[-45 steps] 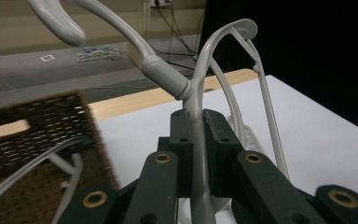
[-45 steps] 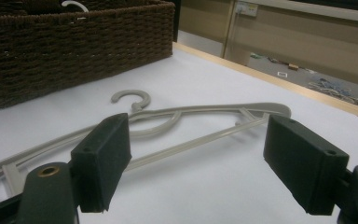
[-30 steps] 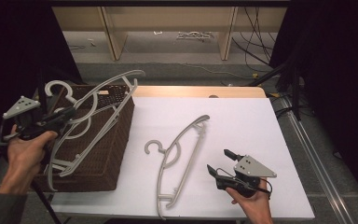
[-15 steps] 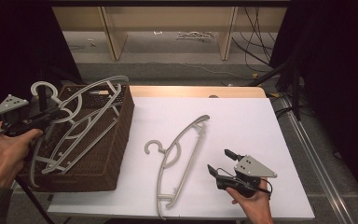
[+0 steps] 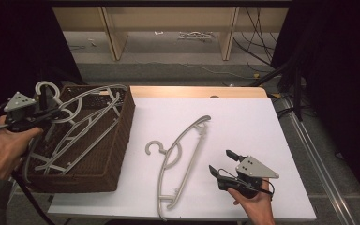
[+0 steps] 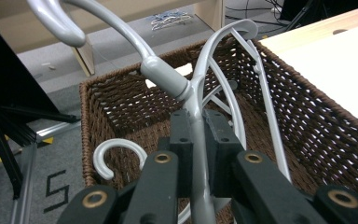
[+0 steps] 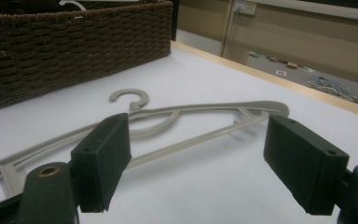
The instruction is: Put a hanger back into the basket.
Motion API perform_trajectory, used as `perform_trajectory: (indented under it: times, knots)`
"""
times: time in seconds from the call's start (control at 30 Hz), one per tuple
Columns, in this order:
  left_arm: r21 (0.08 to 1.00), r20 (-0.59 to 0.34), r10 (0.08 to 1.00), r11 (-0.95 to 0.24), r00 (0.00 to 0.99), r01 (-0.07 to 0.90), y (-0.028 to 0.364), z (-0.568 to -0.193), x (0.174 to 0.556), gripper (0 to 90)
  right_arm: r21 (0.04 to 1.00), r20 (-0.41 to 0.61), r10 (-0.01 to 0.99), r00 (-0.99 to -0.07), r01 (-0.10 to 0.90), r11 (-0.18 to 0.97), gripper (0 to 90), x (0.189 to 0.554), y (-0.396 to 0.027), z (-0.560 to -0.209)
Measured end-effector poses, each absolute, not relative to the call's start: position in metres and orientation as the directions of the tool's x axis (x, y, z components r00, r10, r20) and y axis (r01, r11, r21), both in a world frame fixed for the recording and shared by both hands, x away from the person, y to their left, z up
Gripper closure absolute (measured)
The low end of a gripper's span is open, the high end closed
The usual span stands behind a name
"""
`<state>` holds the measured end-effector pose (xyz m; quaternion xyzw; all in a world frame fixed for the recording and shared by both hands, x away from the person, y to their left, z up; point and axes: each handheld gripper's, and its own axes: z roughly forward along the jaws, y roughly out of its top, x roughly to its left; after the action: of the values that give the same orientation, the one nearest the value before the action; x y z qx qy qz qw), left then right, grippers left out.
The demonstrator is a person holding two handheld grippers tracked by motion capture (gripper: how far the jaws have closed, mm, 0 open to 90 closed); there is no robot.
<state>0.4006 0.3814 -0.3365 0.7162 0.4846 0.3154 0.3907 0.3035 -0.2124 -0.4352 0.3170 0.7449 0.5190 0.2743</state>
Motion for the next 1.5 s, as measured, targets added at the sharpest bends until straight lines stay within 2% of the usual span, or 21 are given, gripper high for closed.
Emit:
perform_trajectory:
  times: [0.3,0.83,1.07,1.5]
  knots:
    - [0.846,0.093,0.941,-0.247,0.326,0.473,0.392,-0.344,0.407,82.5,0.944,-0.063,0.756,-0.651,0.206,0.256,23.9,0.303,-0.212,-0.435]
    - [0.815,0.145,0.911,-0.331,0.386,0.476,0.386,-0.356,0.424,82.4,0.947,-0.079,0.762,-0.642,0.19,0.258,23.8,0.304,-0.212,-0.436]
    - [0.756,0.199,0.882,-0.416,0.428,0.506,0.384,-0.37,0.435,82.4,0.945,-0.063,0.761,-0.645,0.206,0.253,23.9,0.303,-0.211,-0.436]
    - [0.743,0.219,0.879,-0.431,0.424,0.511,0.38,-0.385,0.443,82.1,0.945,-0.065,0.76,-0.646,0.204,0.254,23.8,0.304,-0.212,-0.436]
